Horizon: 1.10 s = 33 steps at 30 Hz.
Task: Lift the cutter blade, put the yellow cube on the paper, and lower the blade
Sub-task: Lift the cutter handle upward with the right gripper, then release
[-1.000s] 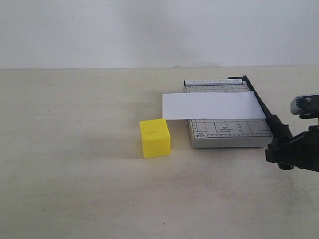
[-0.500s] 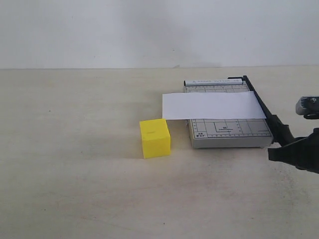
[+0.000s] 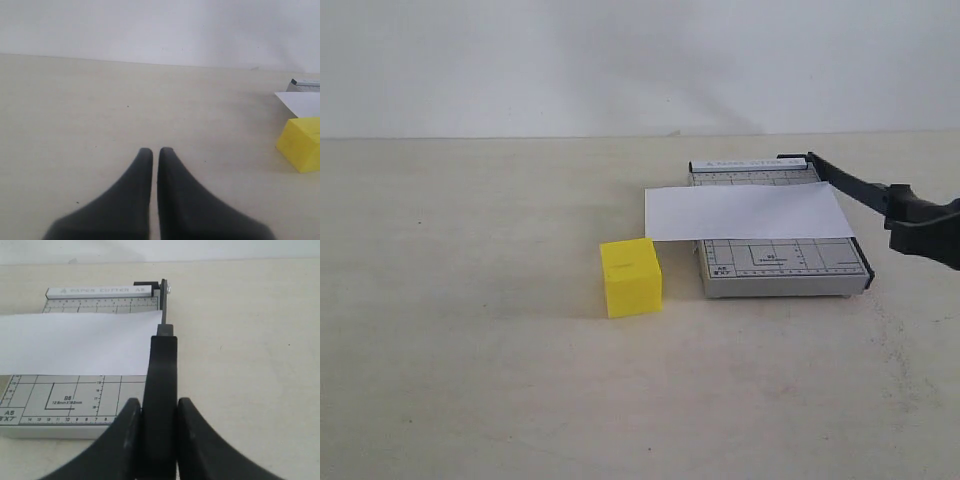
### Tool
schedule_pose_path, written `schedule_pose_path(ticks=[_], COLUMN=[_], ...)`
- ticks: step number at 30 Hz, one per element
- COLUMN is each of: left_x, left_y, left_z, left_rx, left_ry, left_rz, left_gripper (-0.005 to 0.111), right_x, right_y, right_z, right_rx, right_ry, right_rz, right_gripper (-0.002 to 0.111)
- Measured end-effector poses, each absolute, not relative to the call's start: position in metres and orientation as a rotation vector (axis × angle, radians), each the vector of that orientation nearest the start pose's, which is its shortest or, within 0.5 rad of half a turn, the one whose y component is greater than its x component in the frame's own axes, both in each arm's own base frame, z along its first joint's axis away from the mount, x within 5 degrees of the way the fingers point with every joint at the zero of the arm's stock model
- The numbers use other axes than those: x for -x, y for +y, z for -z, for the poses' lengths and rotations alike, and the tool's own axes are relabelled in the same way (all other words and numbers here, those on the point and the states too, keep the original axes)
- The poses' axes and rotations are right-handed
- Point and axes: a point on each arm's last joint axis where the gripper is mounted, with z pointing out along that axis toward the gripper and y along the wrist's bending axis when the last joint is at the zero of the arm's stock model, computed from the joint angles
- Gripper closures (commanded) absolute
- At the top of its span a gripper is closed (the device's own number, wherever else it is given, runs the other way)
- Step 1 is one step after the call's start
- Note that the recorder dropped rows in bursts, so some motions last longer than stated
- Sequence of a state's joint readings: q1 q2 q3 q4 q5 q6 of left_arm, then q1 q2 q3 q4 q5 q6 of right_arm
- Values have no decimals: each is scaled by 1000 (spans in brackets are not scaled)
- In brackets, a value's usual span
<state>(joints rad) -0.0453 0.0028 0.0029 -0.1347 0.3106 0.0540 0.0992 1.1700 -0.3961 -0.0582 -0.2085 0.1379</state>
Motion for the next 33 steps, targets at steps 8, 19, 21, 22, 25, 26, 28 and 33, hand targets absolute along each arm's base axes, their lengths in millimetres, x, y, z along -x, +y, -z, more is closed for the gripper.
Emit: schedule_pose_path(ticks=[8, 19, 21, 22, 25, 26, 28, 33], left_x=[-54, -54, -54, -54, -54, -54, -54, -54], left_y=[-6, -6, -6, -6, -6, -6, -6, -6], left_z=[-184, -184, -184, -184, -184, -184, -184, -184], left_rx=[-3, -3, -3, -3, -3, -3, -3, -3], left_ry=[1799, 1799, 1799, 1799, 1799, 1799, 1799, 1799], left_rz=[122, 122, 122, 122, 122, 122, 122, 122], left_gripper=[102, 102, 102, 102, 102, 102, 102, 102], right_x=[-210, -212, -212, -212, -213, -213, -212, -212], right_y=[22, 22, 22, 22, 22, 22, 22, 22], right_z=[-217, -222, -223, -223, -225, -225, -225, -225], right_rx=[18, 11, 11, 9, 9, 9, 9, 8], right_ry=[2027, 1954, 1941, 1935, 1916, 1916, 1918, 1942], right_rz=[-131, -143, -145, -146, -148, -148, -148, -145], right_gripper=[108, 108, 108, 108, 108, 108, 108, 83])
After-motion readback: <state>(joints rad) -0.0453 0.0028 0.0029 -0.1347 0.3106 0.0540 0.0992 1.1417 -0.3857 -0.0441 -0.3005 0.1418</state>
